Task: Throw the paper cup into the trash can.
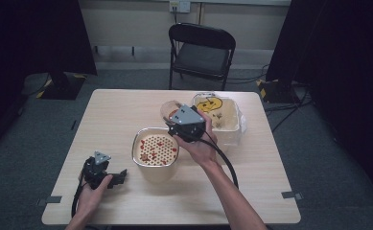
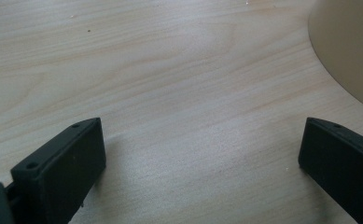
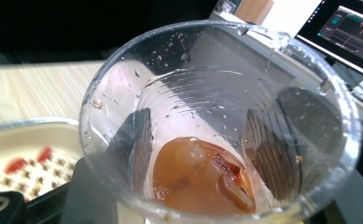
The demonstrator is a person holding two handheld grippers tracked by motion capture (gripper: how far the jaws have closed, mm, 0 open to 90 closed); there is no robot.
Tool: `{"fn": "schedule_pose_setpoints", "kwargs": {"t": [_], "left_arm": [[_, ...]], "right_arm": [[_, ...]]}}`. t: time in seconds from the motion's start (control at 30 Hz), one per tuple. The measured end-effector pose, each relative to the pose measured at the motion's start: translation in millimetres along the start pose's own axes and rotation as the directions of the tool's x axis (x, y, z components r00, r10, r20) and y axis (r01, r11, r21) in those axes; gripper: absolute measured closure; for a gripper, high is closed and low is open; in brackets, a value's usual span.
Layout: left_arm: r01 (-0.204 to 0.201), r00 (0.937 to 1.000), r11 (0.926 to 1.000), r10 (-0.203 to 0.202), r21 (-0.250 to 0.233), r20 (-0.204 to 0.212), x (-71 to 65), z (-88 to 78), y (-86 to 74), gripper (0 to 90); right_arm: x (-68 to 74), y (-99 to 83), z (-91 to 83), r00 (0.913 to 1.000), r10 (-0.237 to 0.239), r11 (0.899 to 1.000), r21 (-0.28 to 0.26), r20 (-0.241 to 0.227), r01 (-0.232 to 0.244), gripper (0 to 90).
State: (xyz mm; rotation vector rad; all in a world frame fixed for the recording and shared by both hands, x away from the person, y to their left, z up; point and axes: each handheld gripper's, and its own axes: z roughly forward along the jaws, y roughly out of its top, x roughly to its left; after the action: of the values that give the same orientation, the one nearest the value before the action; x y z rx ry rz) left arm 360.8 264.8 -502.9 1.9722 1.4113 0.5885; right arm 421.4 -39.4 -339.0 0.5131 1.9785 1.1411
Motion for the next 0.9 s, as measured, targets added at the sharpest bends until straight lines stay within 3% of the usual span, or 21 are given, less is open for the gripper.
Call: {"fn": "schedule_pose_setpoints", "kwargs": {"t": [0.13, 0.2, 0.33, 0.4, 0.57, 0.6, 0.67, 0.7, 0.77, 0.8, 0.83, 0.9], "left_arm": [[0.0, 1.0, 1.0, 0.0, 0.0, 0.0, 0.0, 0.0, 0.0, 0.0], [0.001, 1.0, 1.0, -0.001, 0.0, 0.001, -0.1, 0.1, 0.0, 0.0], [0.0, 1.0, 1.0, 0.0, 0.0, 0.0, 0.0, 0.1, 0.0, 0.0], [-0.002, 1.0, 1.0, 0.002, 0.0, -0.002, 0.1, 0.0, 0.1, 0.0], [0.0, 1.0, 1.0, 0.0, 0.0, 0.0, 0.0, 0.0, 0.0, 0.0], [0.0, 1.0, 1.0, 0.0, 0.0, 0.0, -0.1, 0.1, 0.0, 0.0], [0.0, 1.0, 1.0, 0.0, 0.0, -0.001, -0.1, 0.1, 0.0, 0.0], [0.0, 1.0, 1.0, 0.0, 0.0, -0.001, 0.0, 0.1, 0.0, 0.0], [0.0, 1.0, 1.0, 0.0, 0.0, 0.0, -0.1, 0.1, 0.0, 0.0], [0.0, 1.0, 1.0, 0.0, 0.0, 0.0, 0.0, 0.1, 0.0, 0.0], [0.0, 1.0, 1.0, 0.0, 0.0, 0.0, 0.0, 0.0, 0.0, 0.0], [0.0, 1.0, 1.0, 0.0, 0.0, 0.0, 0.0, 0.1, 0.0, 0.0]], "right_arm": [[4.3, -0.5, 3.2, 0.9959, -0.088, 0.995, 0.043, 0.022, 0.087, 42.6], [7.7, -0.4, 4.8, 0.9891, -0.143, 0.988, 0.067, 0.034, 0.141, 42.7], [15.5, 1.1, 8.1, 0.9636, -0.263, 0.96, 0.109, 0.051, 0.256, 43.0], [19.7, 2.6, 9.0, 0.9523, -0.3, 0.949, 0.121, 0.056, 0.292, 43.1], [31.8, 3.4, 13.6, 0.9004, -0.429, 0.896, 0.158, 0.072, 0.415, 43.5], [33.2, 3.2, 14.3, 0.8951, -0.44, 0.891, 0.162, 0.071, 0.425, 43.5], [37.0, 2.6, 16.2, 0.8762, -0.476, 0.87, 0.18, 0.073, 0.458, 43.7], [38.4, 2.4, 17.1, 0.8631, -0.5, 0.856, 0.192, 0.071, 0.48, 43.8], [41.9, 1.5, 18.7, 0.8257, -0.559, 0.817, 0.218, 0.074, 0.534, 43.9], [43.1, 0.9, 19.3, 0.8181, -0.57, 0.809, 0.223, 0.074, 0.544, 43.8], [44.7, -0.1, 20.1, 0.8051, -0.588, 0.795, 0.232, 0.075, 0.56, 44.4], [44.9, -1.5, 21.6, 0.7907, -0.608, 0.78, 0.244, 0.073, 0.577, 44.4]]}}
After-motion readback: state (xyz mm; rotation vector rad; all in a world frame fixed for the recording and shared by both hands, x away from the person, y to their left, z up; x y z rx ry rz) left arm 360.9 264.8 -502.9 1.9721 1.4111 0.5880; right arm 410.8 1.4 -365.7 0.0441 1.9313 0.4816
